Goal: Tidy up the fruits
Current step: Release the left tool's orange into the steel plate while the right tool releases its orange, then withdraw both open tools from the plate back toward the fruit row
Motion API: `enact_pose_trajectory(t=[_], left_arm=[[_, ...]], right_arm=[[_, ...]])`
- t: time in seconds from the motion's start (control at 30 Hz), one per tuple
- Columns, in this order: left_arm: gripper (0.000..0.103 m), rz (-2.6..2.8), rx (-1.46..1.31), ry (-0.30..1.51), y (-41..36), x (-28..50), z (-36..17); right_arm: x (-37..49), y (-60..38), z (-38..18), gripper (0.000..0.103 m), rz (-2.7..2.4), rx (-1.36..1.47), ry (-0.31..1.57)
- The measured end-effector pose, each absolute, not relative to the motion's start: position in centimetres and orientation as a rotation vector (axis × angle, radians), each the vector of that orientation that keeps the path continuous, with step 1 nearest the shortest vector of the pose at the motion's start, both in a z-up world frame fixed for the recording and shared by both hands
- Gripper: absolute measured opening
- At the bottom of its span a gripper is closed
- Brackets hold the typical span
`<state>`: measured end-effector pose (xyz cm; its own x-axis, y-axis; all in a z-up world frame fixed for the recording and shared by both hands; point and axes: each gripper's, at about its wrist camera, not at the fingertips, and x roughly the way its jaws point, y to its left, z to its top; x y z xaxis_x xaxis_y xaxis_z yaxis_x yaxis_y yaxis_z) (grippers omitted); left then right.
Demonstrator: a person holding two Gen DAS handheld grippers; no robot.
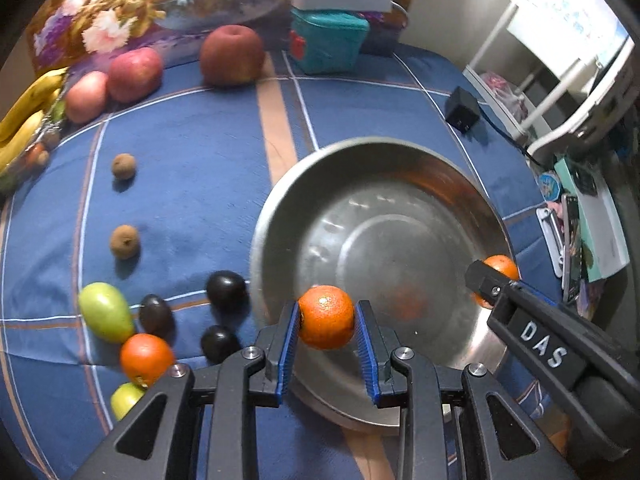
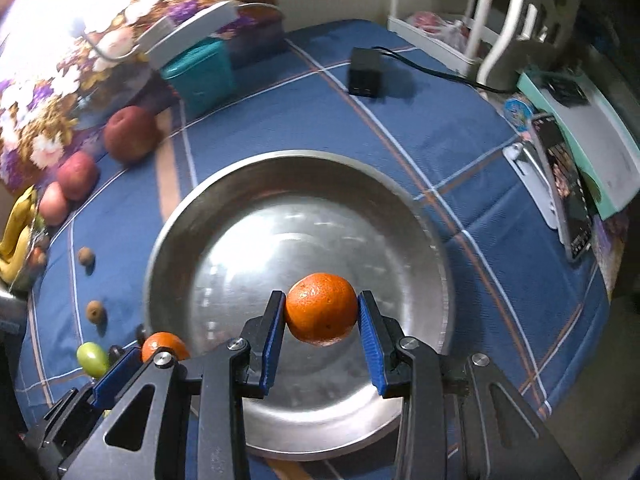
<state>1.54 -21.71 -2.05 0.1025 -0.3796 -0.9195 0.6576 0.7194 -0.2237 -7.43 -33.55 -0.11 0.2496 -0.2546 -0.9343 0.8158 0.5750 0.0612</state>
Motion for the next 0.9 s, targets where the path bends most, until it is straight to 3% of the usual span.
enact_pose_trajectory(t=[0.33, 0.47, 0.67, 0.77, 0.83, 0.9], left_arm=[[0.031, -0.775, 0.307, 1.26, -21.9, 1.1, -3.3], [0.031, -0.788, 0.317, 1.252, -21.9, 0.5, -3.1], [0.034, -0.762, 0.322, 1.246, -21.5, 0.8, -2.9], [0.042, -0.769, 0.29, 1.25, -21.0, 1.2, -2.6], [0.063, -0.75, 0.3, 1.229, -20.9, 1.2, -2.2], [0.064, -0.744, 0.304, 1.207, -20.8, 1.3, -1.8]], right_arm=[[-8.4, -34.2, -0.1, 0.039, -0.819, 0.649, 1.082], [-8.2, -34.0, 0.1, 0.051, -0.813, 0.639, 1.077], [-7.9, -33.9, 0.0, 0.061, -0.796, 0.634, 1.078], [-7.9, -33.8, 0.1, 0.068, -0.79, 0.633, 1.077], [-7.8, -33.7, 0.1, 0.068, -0.786, 0.626, 1.074], [-7.7, -33.7, 0.2, 0.068, -0.781, 0.619, 1.073]])
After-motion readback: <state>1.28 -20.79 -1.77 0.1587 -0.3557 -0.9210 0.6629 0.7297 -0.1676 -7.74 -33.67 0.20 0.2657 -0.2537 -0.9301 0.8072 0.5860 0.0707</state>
